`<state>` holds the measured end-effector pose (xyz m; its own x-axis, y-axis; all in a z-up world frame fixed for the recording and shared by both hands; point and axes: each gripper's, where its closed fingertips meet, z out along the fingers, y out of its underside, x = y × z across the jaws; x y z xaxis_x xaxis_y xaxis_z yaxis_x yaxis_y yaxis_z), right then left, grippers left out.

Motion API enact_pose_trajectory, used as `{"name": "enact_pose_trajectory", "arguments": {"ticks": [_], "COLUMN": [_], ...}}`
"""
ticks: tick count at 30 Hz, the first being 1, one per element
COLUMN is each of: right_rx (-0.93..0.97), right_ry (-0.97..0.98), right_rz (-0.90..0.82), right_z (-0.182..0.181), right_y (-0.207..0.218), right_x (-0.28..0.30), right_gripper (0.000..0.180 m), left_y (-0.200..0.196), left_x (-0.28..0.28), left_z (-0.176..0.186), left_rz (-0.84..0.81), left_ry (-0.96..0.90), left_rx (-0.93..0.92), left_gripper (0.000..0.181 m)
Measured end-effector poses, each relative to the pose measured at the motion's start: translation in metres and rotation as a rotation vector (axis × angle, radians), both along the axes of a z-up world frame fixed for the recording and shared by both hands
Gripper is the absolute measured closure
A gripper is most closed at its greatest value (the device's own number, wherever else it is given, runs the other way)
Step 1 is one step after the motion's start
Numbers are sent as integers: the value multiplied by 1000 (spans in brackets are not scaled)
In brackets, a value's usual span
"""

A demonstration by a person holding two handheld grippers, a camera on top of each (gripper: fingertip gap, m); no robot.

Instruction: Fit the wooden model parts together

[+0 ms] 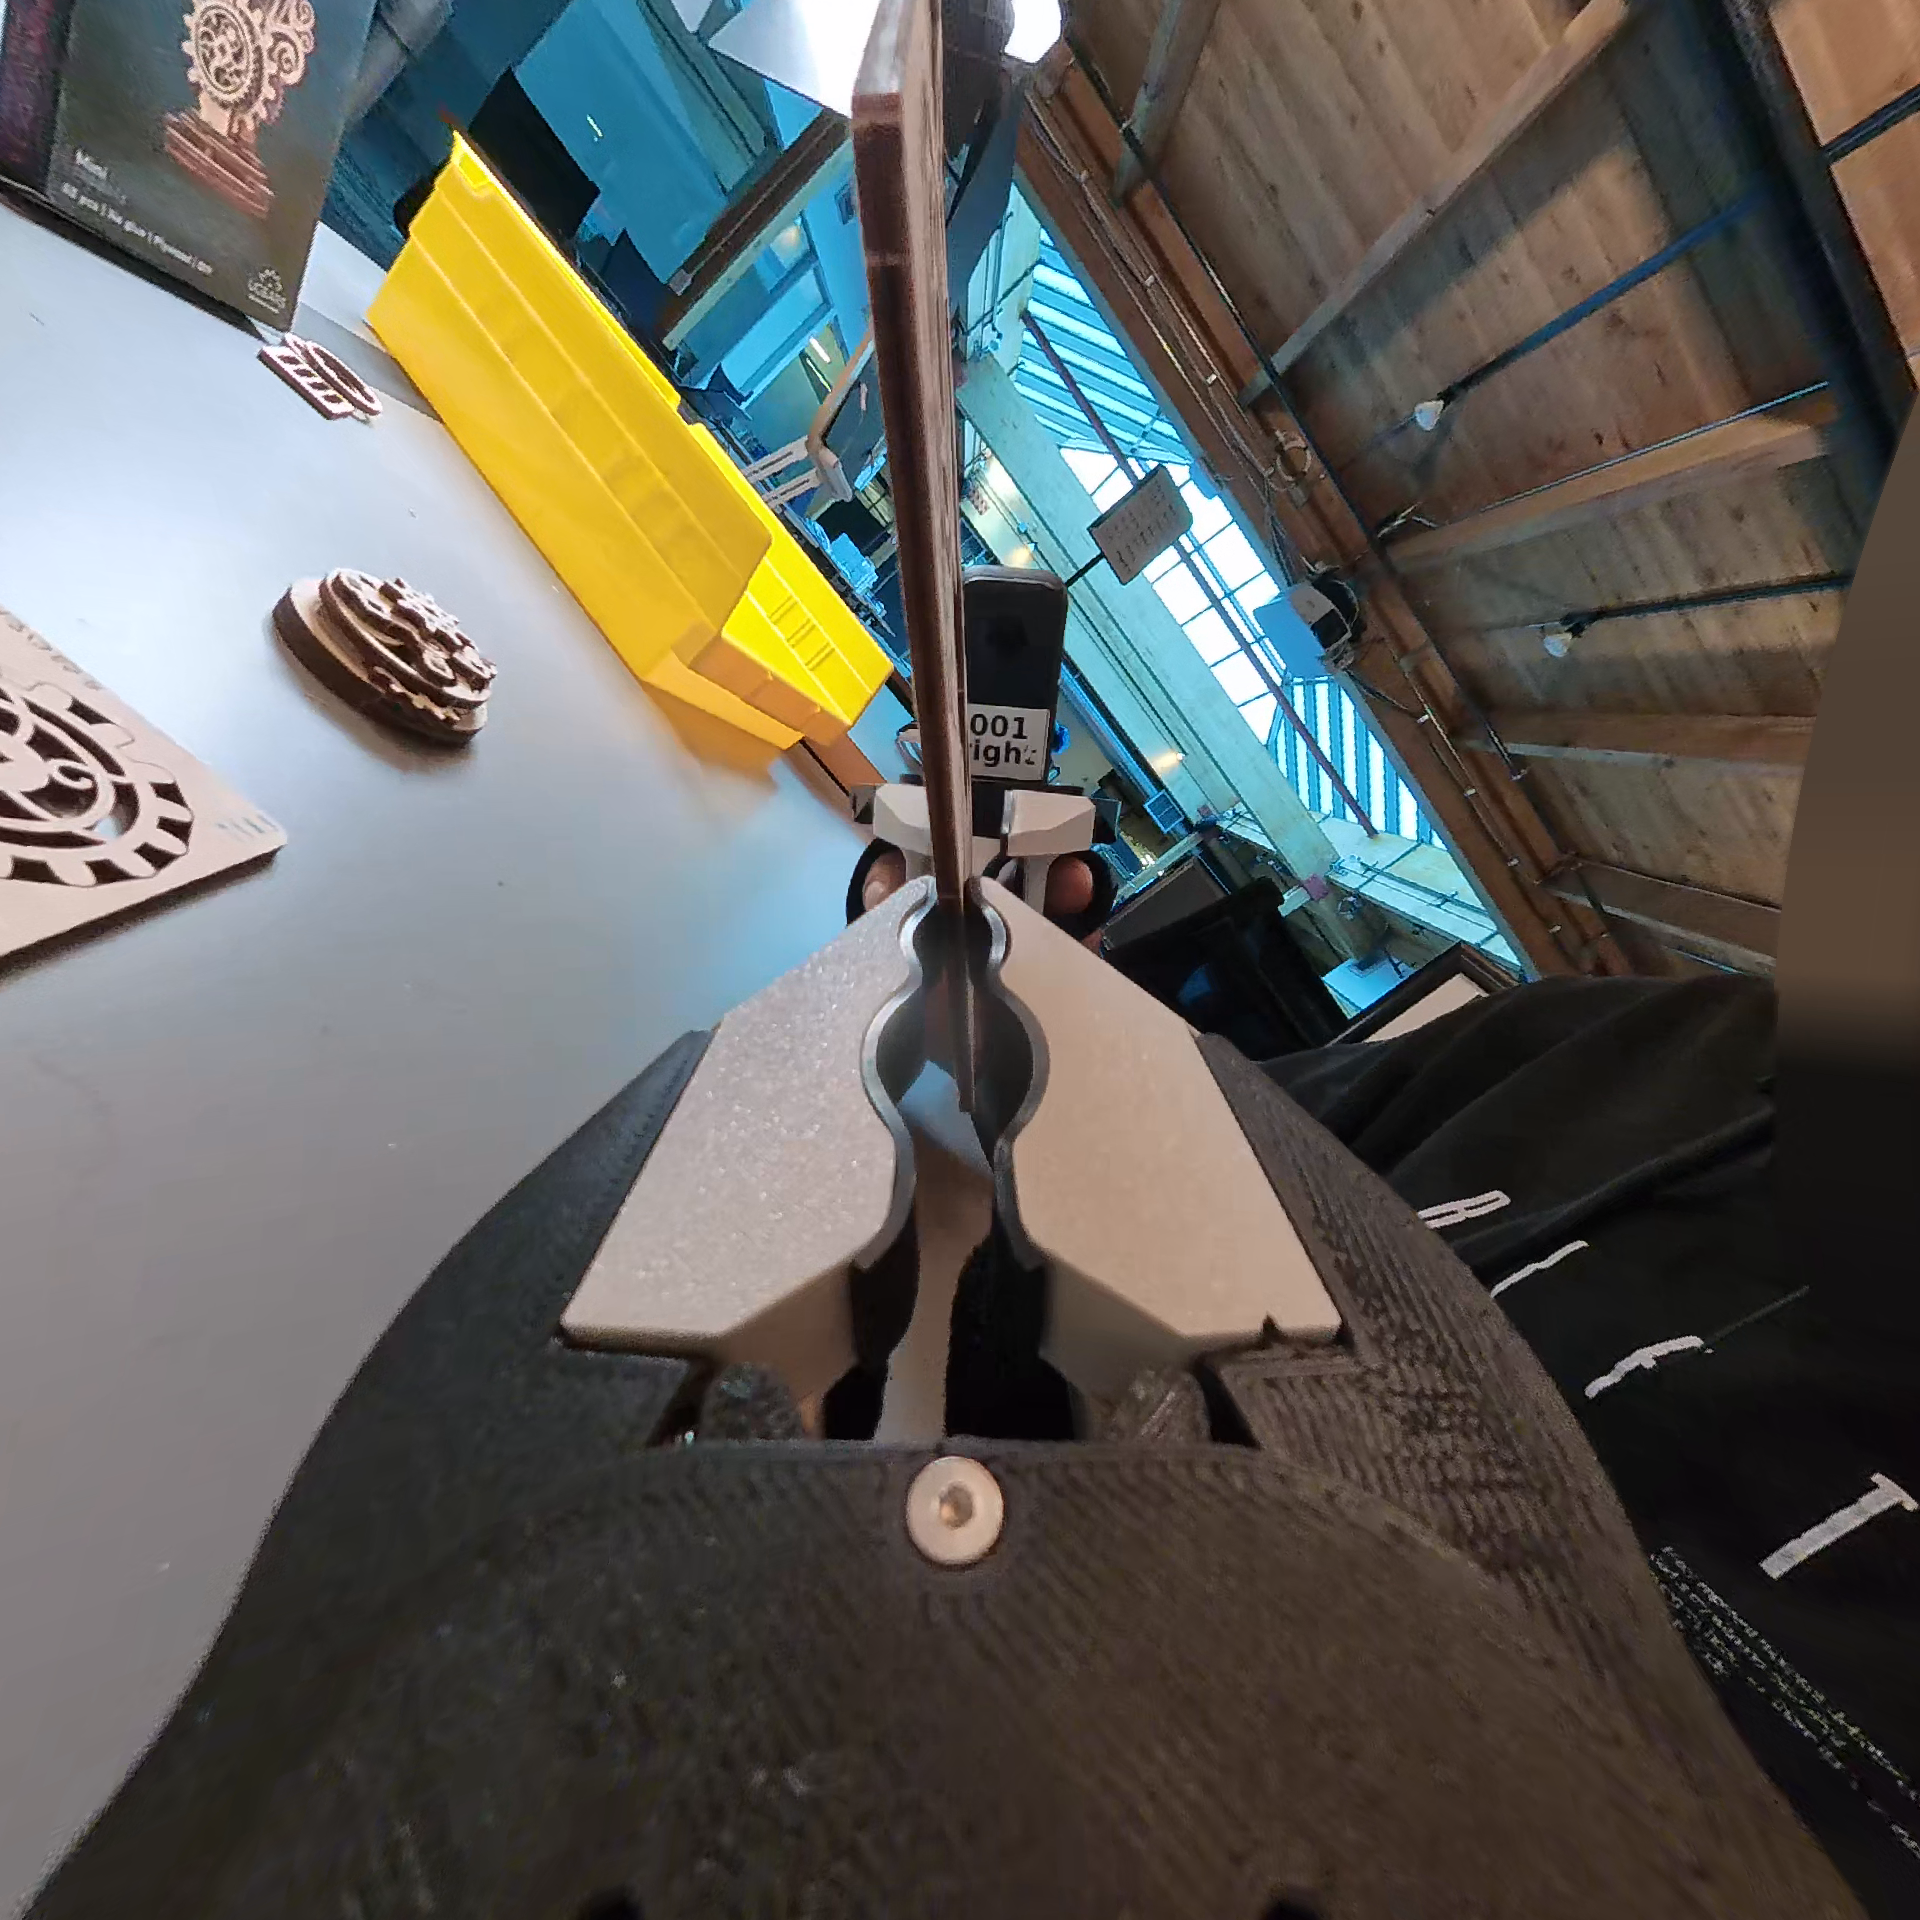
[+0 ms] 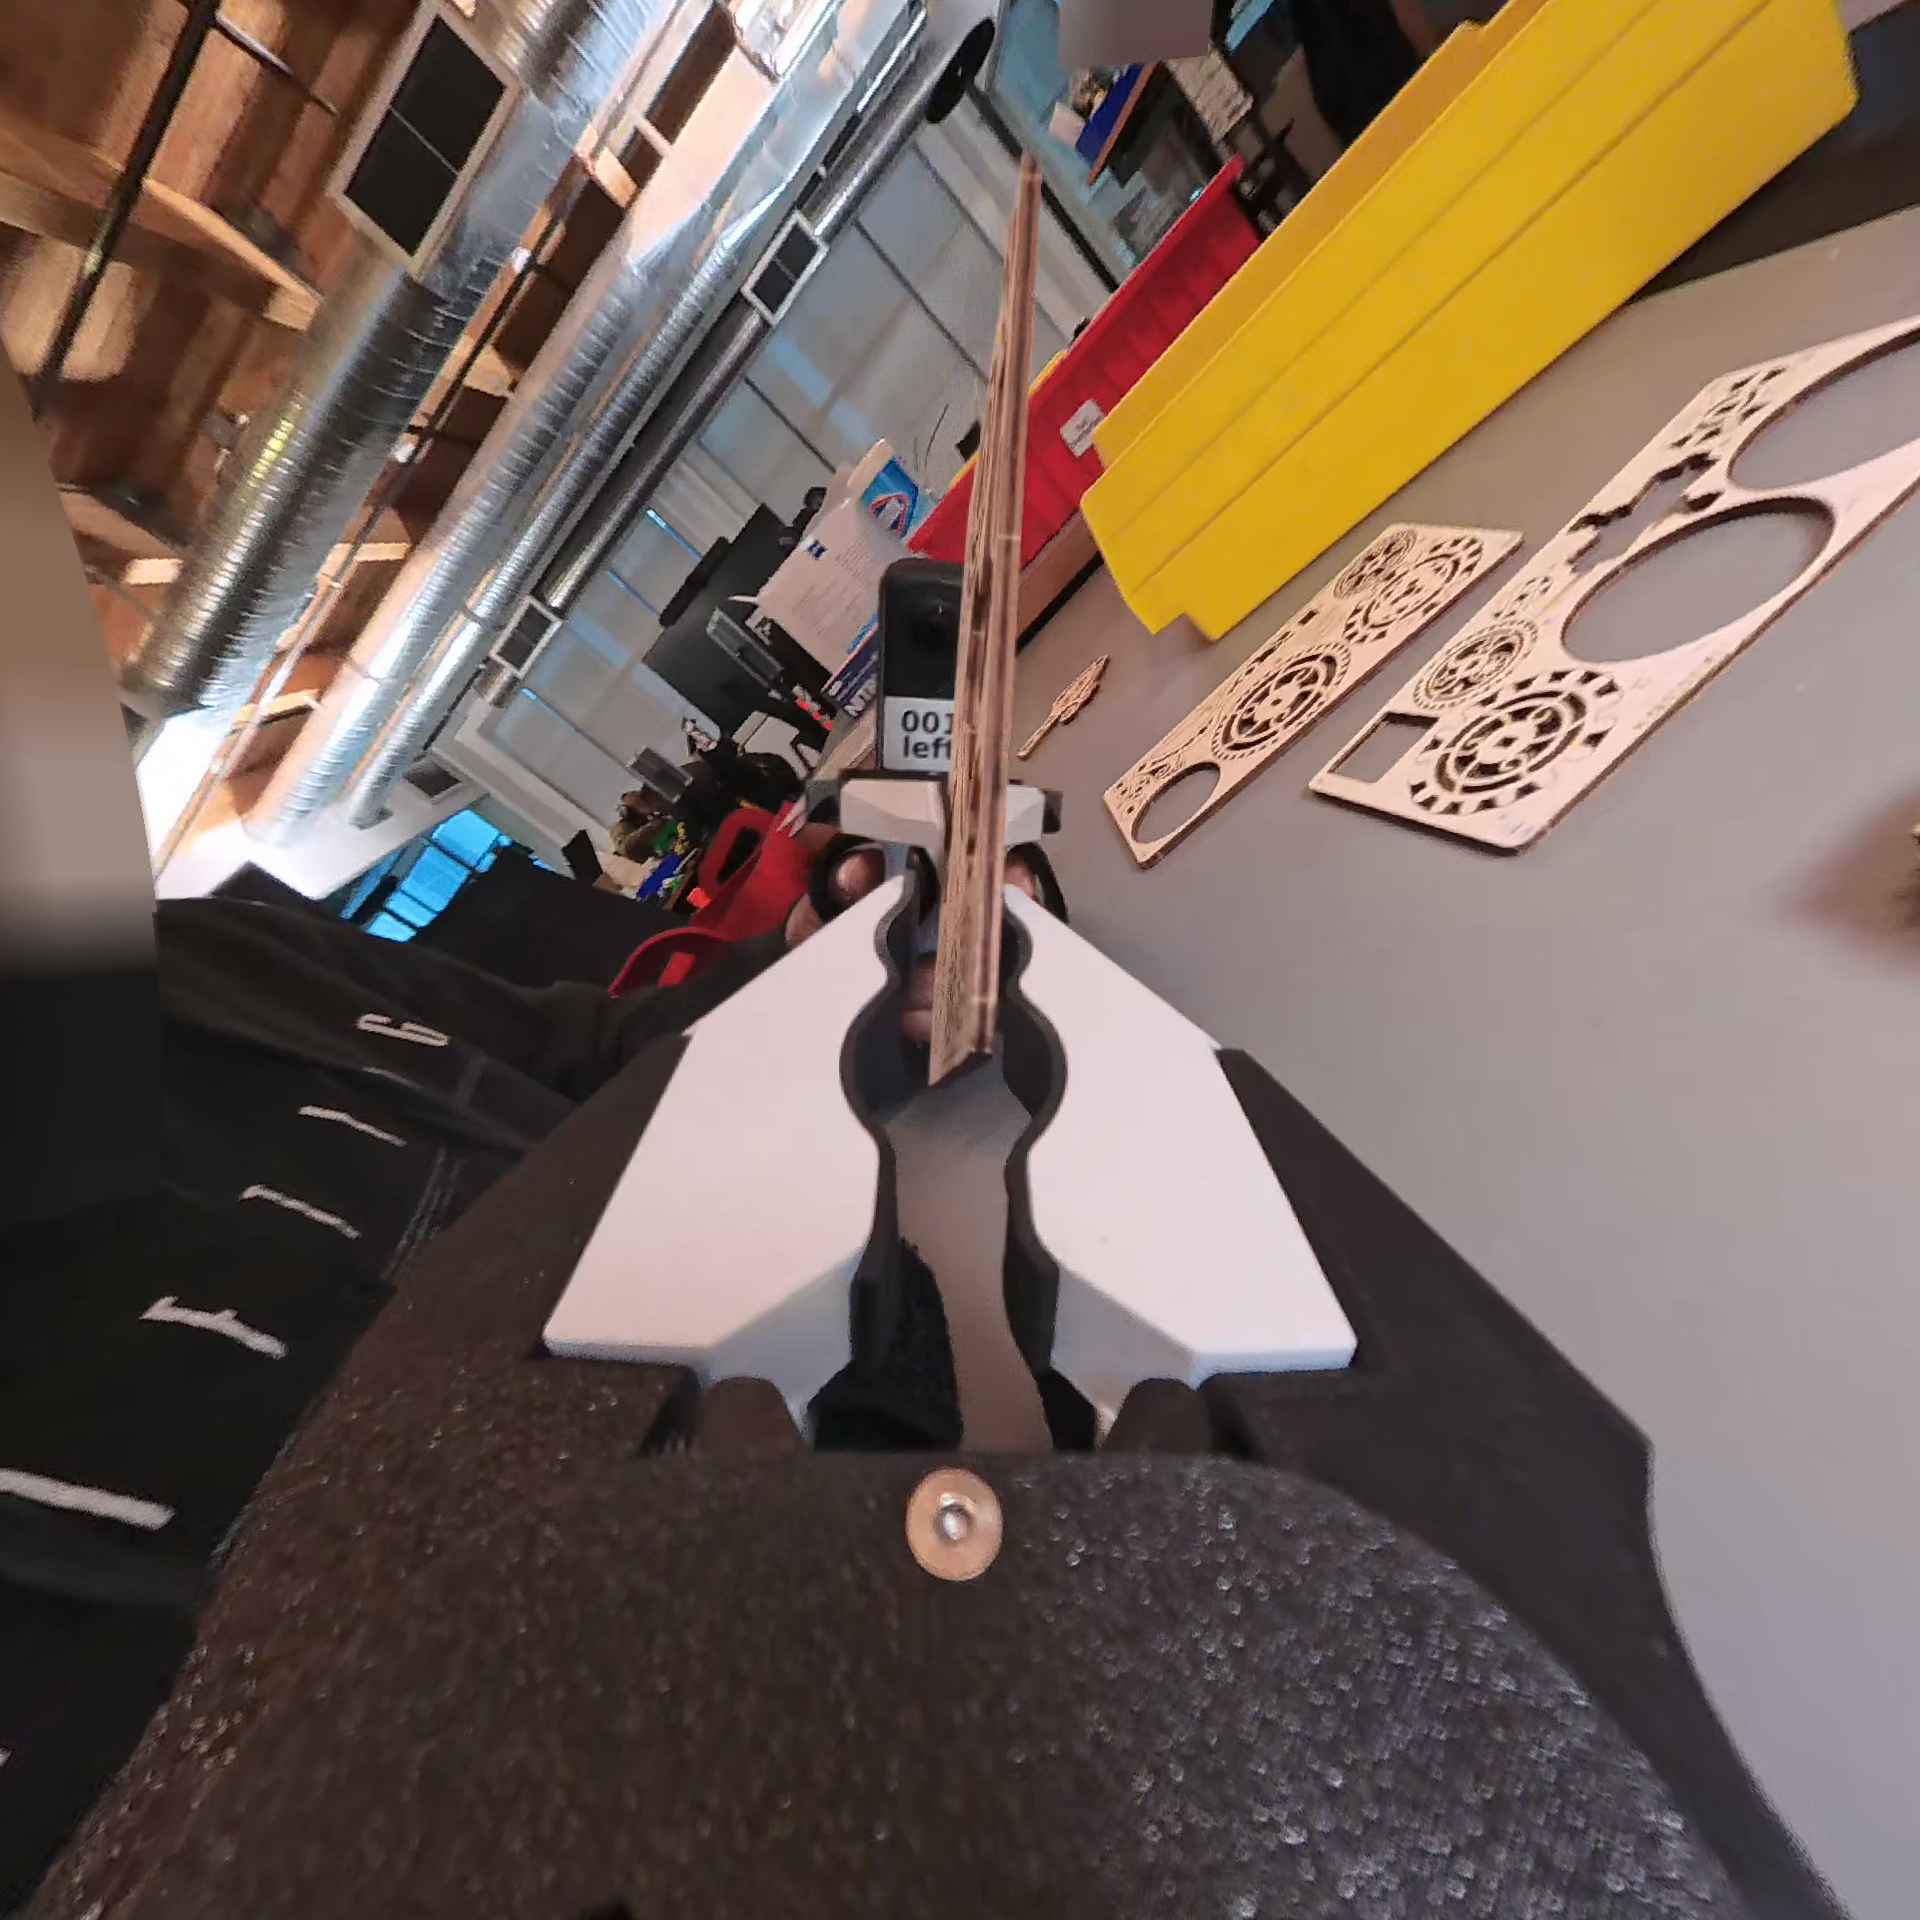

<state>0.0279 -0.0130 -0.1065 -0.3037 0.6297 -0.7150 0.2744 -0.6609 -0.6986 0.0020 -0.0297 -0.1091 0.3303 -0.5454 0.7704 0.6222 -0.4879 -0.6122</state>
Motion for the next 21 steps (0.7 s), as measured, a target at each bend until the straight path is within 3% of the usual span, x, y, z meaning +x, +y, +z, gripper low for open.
{"name": "enact_pose_trajectory", "arguments": {"ticks": [5, 10, 14, 18, 21], "right_rx": [116, 109, 97, 117, 183], "right_ry": [-36, -22, -1, 2, -23], "right_rz": [-36, -24, -6, 10, -1], "right_z": [-6, -1, 6, 10, 8], "right_y": [-2, -6, -14, -22, -22], "right_x": [-6, -4, -2, 2, 8], "right_gripper": [173, 177, 179, 179, 179], "left_y": [-1, -4, -11, -12, -11], "left_x": [1, 3, 18, 29, 36], "left_z": [-1, 4, 13, 10, 8], "left_rz": [-2, 1, -64, -69, -84], "left_ry": [21, 45, 72, 144, 162], "left_rx": [-3, 33, 96, 111, 100], "left_gripper": [180, 179, 163, 178, 179]}}
